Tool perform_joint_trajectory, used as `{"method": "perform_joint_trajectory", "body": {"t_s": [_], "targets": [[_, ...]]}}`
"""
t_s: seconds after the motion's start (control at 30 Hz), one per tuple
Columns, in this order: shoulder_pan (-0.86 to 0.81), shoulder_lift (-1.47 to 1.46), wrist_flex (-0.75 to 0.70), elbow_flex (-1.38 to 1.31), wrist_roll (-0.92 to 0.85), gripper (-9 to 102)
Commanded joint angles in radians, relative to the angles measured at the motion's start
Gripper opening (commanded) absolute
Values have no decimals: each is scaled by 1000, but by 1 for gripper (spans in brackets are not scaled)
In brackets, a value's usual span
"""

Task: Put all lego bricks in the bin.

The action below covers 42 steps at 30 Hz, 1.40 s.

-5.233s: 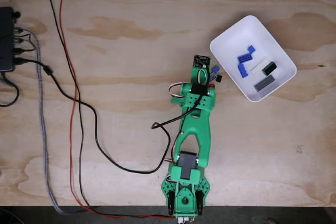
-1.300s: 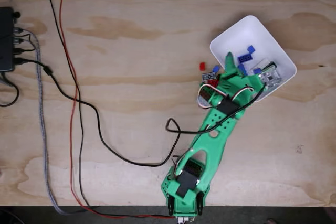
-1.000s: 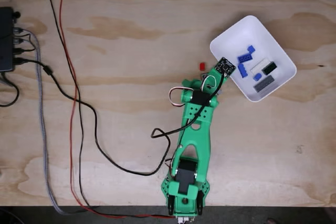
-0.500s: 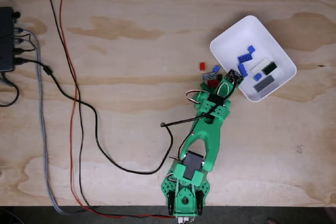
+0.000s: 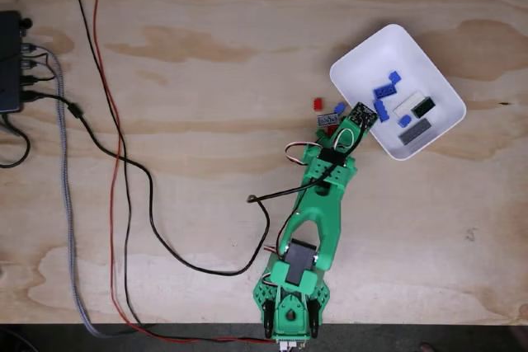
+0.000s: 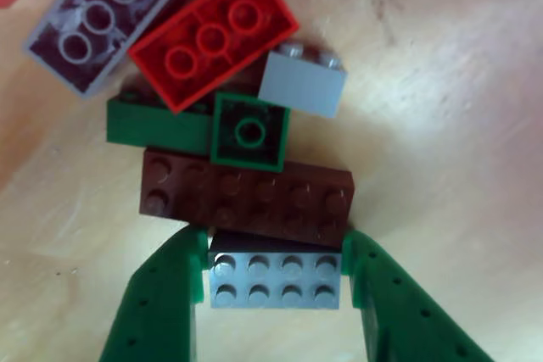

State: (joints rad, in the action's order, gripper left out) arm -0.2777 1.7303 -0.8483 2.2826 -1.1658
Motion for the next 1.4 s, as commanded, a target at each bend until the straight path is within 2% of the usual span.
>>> {"method": "perform_joint_trajectory", "body": {"t_s": [0.0, 0.13, 0.2, 0.27, 0.37, 0.47, 0.53, 0.6, 0.67, 0.73, 0.83, 0.97, 1.07, 1.23, 1.37], "targets": [[71, 107, -57, -2, 94, 0], [101, 225, -189, -124, 225, 0], [57, 301, -190, -207, 282, 0], [-25, 368, -118, -252, 282, 0], [-138, 364, -23, -316, 192, 0], [-236, 235, 6, -433, 115, 0], [-302, 129, 94, -471, 87, 0], [-339, 35, 98, -528, 75, 0], [-354, -11, 100, -535, 49, 7], [-360, -26, 133, -500, 31, 26], [-344, 37, 92, -477, 72, 34], [-265, 296, 14, -417, 166, 40], [-167, 431, -127, -423, 169, 41], [-72, 439, -146, -354, 49, 42], [121, 537, -252, -199, 202, 41]]}}
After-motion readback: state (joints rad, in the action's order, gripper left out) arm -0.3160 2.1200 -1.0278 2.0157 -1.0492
